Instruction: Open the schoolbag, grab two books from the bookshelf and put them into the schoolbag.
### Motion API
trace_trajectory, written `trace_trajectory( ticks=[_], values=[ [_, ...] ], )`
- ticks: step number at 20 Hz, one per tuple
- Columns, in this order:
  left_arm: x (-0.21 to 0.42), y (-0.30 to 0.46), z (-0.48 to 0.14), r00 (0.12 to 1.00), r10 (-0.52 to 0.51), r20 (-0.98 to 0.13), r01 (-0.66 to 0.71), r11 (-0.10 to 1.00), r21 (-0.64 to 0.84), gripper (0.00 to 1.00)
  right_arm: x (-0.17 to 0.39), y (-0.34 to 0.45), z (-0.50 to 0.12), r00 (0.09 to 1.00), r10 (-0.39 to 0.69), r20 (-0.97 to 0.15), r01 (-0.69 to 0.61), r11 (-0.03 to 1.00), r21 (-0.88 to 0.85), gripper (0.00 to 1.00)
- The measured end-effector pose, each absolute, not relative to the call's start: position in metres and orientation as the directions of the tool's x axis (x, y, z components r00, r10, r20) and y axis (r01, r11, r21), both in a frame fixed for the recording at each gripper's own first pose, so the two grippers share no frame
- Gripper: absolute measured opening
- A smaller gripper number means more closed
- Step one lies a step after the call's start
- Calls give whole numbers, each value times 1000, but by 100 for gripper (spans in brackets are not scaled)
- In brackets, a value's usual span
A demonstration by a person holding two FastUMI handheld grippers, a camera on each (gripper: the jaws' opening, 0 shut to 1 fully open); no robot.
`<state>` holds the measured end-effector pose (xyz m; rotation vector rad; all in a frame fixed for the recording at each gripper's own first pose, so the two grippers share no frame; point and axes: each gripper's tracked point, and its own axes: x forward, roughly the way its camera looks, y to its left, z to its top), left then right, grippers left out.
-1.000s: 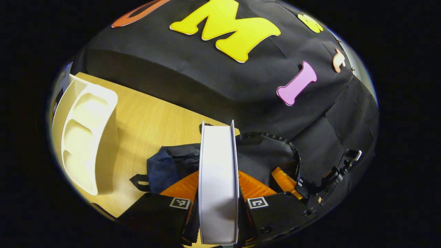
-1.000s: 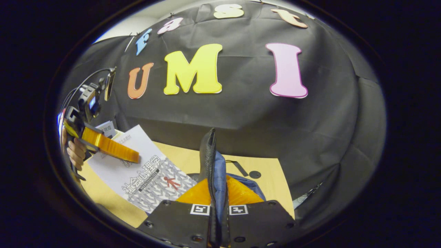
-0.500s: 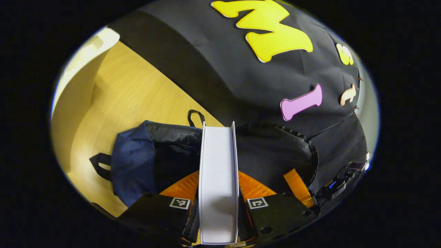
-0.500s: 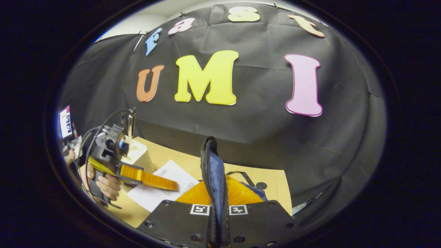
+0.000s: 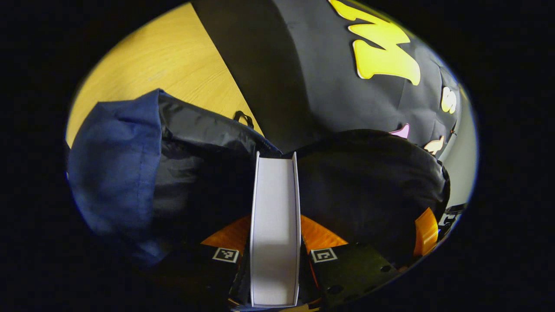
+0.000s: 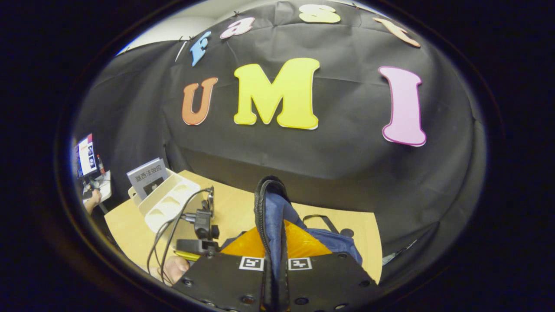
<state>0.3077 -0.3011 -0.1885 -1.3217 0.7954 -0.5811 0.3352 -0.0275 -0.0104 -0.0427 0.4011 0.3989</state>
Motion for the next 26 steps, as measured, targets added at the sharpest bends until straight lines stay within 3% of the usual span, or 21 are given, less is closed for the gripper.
trace_trajectory(
  ticks=[3,4,5,7,8,9,10,11,12,13,17,22,23,26],
  values=[
    [305,-303,-205,605,-779,-164,-51,167,-985,46,335,-32,-18,848,359,-390,-372,927,45,6],
    [304,-300,-213,597,-782,-182,-59,183,-981,41,334,-35,-20,850,357,-388,-368,929,47,6],
    [300,-297,-222,587,-779,-219,-68,223,-973,47,334,-36,-23,849,355,-391,-368,929,46,6],
    [295,-287,-237,584,-760,-286,-57,313,-948,44,333,-38,-28,849,353,-393,-364,930,49,6],
    [292,-283,-238,583,-753,-304,-47,342,-938,67,334,-38,-30,849,353,-393,-364,930,48,6],
    [290,-277,-241,584,-737,-340,-41,392,-919,61,332,-40,-32,849,352,-394,-364,930,48,6],
    [288,-275,-245,584,-713,-389,-30,459,-888,77,331,-41,-35,847,353,-397,-366,930,47,6],
    [285,-269,-251,580,-681,-447,-12,541,-841,85,331,-41,-37,847,353,-397,-366,929,45,6],
    [280,-264,-253,579,-647,-496,9,614,-789,75,332,-43,-37,850,349,-394,-362,931,43,6],
    [274,-257,-254,576,-626,-526,52,671,-740,82,332,-46,-38,855,343,-390,-356,934,42,6],
    [264,-229,-244,646,-493,-582,165,835,-524,90,330,-56,-41,867,326,-378,-331,942,52,6],
    [245,-202,-195,697,-492,-522,250,849,-466,90,327,-66,-43,877,309,-367,-302,950,77,6],
    [242,-192,-181,717,-475,-511,266,863,-429,90,328,-66,-45,878,308,-366,-298,951,84,9],
    [238,-151,-141,791,-390,-471,265,913,-312,89,330,-70,-45,880,303,-366,-291,953,87,6]
  ],
)
